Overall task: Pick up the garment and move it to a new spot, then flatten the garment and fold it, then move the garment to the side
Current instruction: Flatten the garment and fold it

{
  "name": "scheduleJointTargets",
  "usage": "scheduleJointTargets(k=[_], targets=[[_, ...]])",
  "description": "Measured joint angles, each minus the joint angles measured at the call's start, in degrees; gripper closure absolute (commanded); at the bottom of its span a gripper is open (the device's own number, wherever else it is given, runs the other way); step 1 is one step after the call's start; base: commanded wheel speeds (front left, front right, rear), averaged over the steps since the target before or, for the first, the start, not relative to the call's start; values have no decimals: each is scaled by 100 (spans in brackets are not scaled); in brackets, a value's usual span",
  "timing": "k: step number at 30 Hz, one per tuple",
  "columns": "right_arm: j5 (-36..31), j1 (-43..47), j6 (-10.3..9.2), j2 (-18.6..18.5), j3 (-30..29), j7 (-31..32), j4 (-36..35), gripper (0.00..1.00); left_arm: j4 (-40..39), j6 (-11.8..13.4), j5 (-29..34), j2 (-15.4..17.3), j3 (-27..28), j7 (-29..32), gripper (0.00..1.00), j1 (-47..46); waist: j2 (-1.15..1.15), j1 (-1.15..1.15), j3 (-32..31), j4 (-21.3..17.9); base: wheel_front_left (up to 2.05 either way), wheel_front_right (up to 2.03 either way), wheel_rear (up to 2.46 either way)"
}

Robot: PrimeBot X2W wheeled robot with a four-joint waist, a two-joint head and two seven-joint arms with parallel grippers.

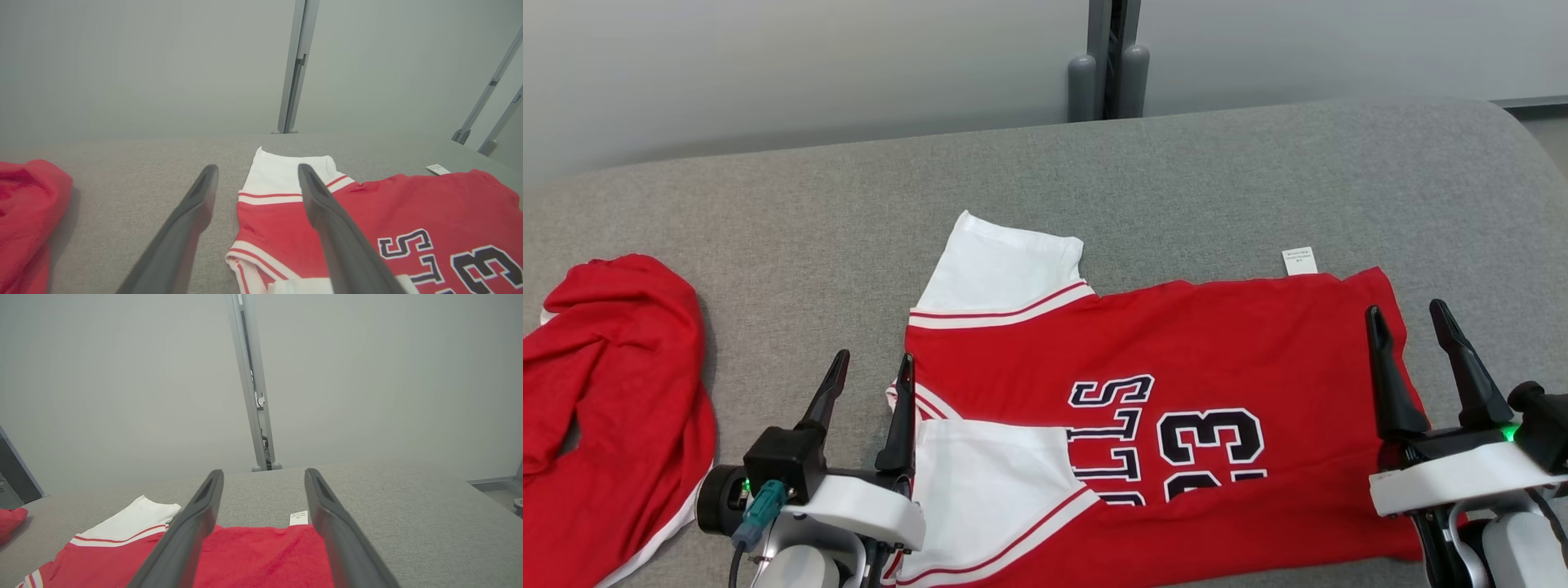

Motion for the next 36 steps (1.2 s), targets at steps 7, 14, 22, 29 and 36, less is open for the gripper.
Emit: scheduleJointTargets(k=[7,14,22,29,36], targets=[[-45,-235,0,78,163,0,4,0,983,164,381,-2,10,0,0,-750,0,0,295,-238,0,0,0],[-42,-409,0,160,232,0,13,0,2197,145,605,141,105,-10,0,-1918,0,0,640,-632,0,0,0],[-27,-545,0,244,299,0,3,0,3810,-10,840,501,-46,160,0,-3415,0,0,1061,-1074,0,0,0],[5,-641,0,325,389,0,49,0,4731,-133,962,719,-196,287,0,-4300,0,0,1335,-1405,0,0,0],[-23,-693,0,389,346,0,58,0,5350,-123,1098,880,-368,389,0,-4768,0,0,1508,-1603,0,0,0]])
